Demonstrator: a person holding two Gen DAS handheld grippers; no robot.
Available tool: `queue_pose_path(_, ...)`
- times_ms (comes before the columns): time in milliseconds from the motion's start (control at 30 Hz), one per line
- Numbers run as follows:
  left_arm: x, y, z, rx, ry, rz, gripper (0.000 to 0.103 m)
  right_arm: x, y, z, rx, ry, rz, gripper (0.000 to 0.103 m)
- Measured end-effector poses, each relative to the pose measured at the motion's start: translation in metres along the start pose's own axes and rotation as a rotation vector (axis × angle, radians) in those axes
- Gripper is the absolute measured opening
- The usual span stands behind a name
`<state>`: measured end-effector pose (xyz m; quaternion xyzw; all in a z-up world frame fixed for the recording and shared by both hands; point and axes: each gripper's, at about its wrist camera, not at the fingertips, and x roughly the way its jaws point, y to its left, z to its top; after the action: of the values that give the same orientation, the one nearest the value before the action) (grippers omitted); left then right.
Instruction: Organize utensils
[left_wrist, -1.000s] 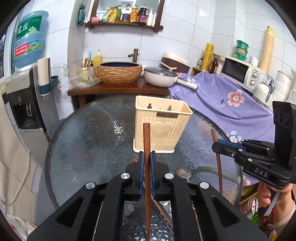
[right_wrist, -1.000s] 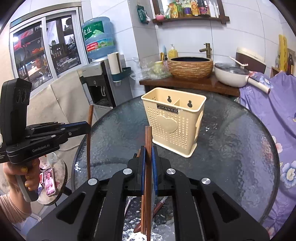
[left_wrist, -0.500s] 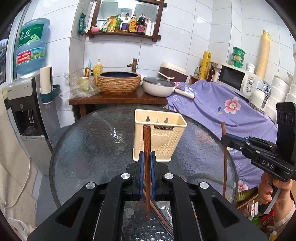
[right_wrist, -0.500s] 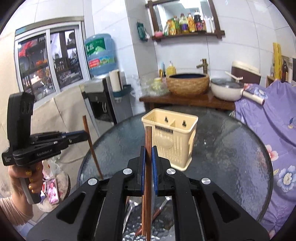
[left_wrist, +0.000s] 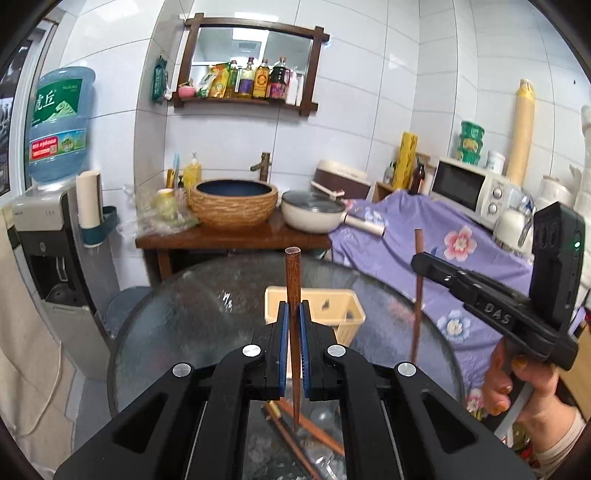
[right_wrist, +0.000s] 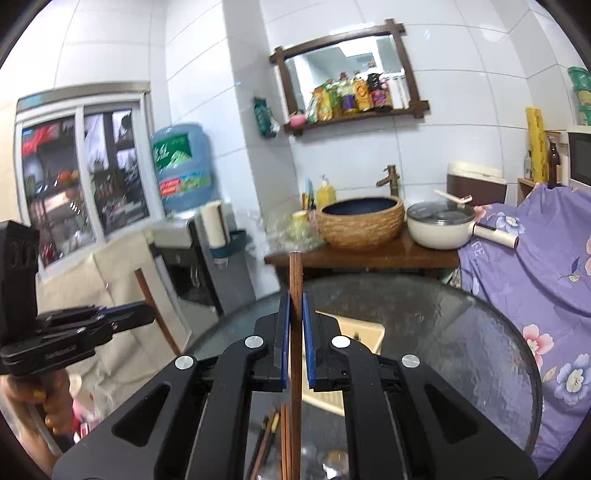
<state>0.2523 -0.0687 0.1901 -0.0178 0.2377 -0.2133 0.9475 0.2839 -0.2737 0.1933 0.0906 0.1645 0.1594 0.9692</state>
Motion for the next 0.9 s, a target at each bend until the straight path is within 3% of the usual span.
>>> queue_pose_path(133,0.007,-0.003,0.033,-0.012,-0.020,-0.007,0.000,0.014,0.004,0.034,-0.031,-0.070,-0.057,0.007)
queue_pose_path(333,0.025,-0.006,0.066,-0.027,-0.036,0.015,0.000,0.041,0.001,0.068,-0.034,-0.102,-0.129,0.007)
queue_pose_path(500,0.040,0.003,0.055,-0.044,-0.004,0.032,0.000,0.056,-0.001,0.056,-0.040,-0.069,-0.127,0.007)
queue_pose_path(733,0.069,0.024,0.020,-0.073,0.107,0.067,0.002,0.064,0.002,0.037,-0.076,-0.023,-0.115,0.007)
queue_pose_path(767,0.073,0.030,0.013,-0.085,0.127,0.078,0.008,0.063,0.004,0.034,-0.087,-0.019,-0.113,0.008)
queue_pose_path(867,0.085,0.044,-0.006,-0.107,0.175,0.119,0.046,0.059,0.007,0.027,-0.100,-0.014,-0.108,0.007)
queue_pose_path(900,0.090,0.049,-0.012,-0.108,0.192,0.138,0.047,0.057,0.006,0.026,-0.101,-0.012,-0.107,0.007)
